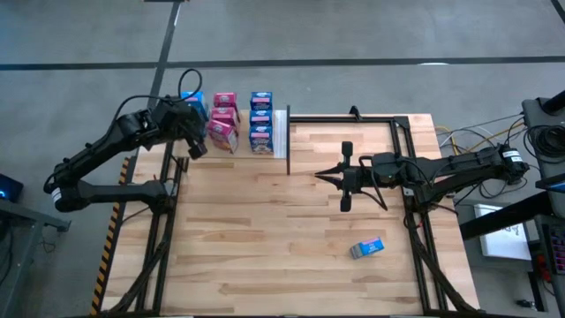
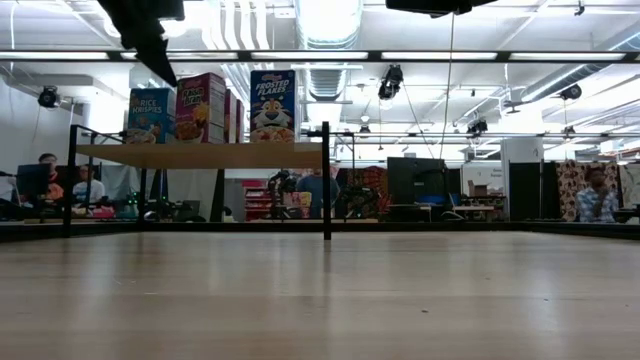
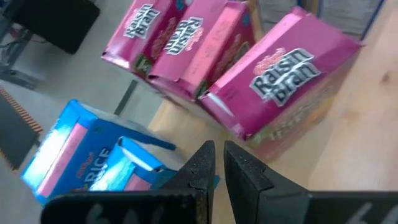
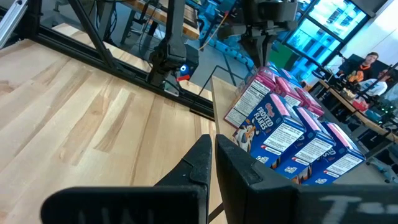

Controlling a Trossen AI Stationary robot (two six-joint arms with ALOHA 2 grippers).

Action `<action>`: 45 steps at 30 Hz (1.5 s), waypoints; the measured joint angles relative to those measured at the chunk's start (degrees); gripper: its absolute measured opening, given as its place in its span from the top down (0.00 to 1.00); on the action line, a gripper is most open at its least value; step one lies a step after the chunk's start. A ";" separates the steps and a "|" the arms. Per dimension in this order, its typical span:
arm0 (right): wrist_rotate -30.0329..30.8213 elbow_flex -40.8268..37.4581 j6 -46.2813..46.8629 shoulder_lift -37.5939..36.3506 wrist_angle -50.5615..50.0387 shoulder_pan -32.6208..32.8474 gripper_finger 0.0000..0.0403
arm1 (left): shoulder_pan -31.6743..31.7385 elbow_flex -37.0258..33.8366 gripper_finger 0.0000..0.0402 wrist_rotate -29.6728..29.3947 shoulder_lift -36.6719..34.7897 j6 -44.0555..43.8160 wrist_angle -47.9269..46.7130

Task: Stack cereal on shelf
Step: Put the pink cereal box on the shelf, then put the light blue cereal box on the shelf

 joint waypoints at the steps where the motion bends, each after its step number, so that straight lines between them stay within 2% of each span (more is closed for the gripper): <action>1: 0.01 0.00 0.00 0.00 0.00 0.00 0.97 | 0.00 0.02 0.96 1.09 -0.04 -0.19 0.02; 14: 0.01 0.00 0.00 0.00 0.00 0.00 0.97 | 0.02 0.04 0.96 3.28 -0.18 -1.74 0.04; 19: 0.02 0.00 0.00 0.00 0.00 0.00 0.97 | 0.00 0.02 0.96 6.57 -0.20 -3.03 0.02; 34: 0.01 0.00 0.59 0.00 -0.01 0.00 0.97 | -0.66 0.09 0.96 6.57 -2.93 -6.46 -1.11; 40: 0.00 0.00 1.53 0.00 -0.02 0.00 0.97 | -6.67 -1.82 0.99 6.57 -8.18 -11.75 0.61; 45: 0.00 0.00 3.13 0.00 0.00 0.00 0.97 | -14.89 -7.18 1.00 6.95 -13.04 -15.63 11.05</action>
